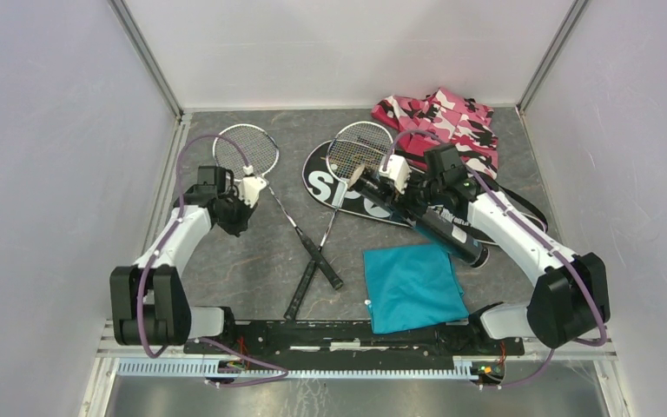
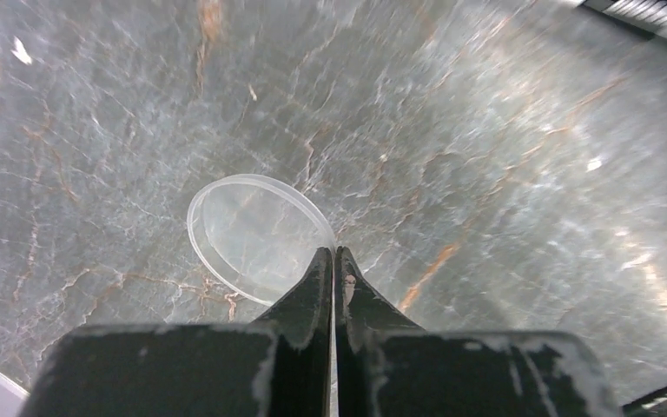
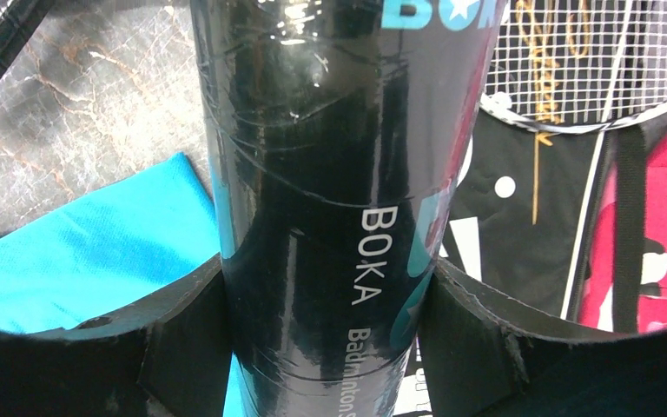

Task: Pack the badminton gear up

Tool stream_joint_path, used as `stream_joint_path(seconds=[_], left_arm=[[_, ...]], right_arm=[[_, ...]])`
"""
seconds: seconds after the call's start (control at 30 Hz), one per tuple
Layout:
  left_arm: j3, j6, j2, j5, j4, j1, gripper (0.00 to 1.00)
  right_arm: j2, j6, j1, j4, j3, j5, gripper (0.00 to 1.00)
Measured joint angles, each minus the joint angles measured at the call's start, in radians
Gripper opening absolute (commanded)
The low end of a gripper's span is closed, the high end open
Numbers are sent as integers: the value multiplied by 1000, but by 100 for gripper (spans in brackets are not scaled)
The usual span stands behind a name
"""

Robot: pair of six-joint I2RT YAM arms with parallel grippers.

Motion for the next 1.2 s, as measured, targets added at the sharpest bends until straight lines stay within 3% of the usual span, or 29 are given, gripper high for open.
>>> stream_joint_path(seconds=[0.33,0.63,0.77,0.9,1.2], left_arm=[[151,-163,-161,298,-47,0,2],[263,-357,-175,595,14,-8,2],[269,-443,-175,647,78,-60,2],[274,-501,-175,670,145,-178,2],[274,-556,-146,664,267,-364,2]], right_arm=[[38,-17,13,-45,126,24,28],[70,-126,71,-125,237,70,28],[81,-178,81,-150,239,69,28],[83,-229,81,-142,196,42,28],[88,-295,81,-138,98,-37,28]])
